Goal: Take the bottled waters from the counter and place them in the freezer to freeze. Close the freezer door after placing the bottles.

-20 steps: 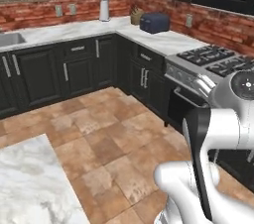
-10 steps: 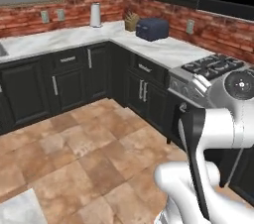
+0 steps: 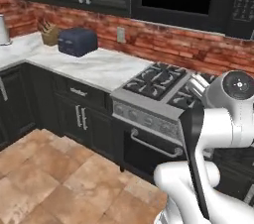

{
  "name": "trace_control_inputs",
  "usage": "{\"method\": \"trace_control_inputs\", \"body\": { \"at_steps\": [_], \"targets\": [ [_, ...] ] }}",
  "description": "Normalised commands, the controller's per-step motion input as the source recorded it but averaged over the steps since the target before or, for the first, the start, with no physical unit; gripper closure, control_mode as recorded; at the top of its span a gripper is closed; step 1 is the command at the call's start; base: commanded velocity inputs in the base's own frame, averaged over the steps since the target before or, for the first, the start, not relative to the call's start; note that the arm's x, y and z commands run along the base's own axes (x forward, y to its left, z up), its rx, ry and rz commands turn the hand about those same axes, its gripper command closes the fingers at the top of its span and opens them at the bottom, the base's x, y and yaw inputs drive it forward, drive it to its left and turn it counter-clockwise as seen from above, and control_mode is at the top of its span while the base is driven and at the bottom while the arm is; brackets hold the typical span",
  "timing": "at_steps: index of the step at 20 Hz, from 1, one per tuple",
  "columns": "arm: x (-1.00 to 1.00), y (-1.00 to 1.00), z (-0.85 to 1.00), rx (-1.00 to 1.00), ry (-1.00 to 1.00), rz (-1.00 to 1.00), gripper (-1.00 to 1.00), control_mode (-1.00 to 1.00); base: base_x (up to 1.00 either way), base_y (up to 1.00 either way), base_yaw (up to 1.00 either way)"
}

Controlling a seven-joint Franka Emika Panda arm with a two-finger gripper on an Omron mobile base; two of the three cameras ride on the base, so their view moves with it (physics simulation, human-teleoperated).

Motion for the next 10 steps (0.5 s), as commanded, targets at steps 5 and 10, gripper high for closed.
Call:
{"method": "trace_control_inputs", "body": {
  "at_steps": [5, 10],
  "targets": [
    [0.0, 0.0, 0.0, 0.0, 0.0, 0.0, -1.0, 1.0, 0.85, -0.16, -0.75],
    [0.0, 0.0, 0.0, 0.0, 0.0, 0.0, -1.0, 1.0, 0.59, -0.02, -0.84]
  ]
}}
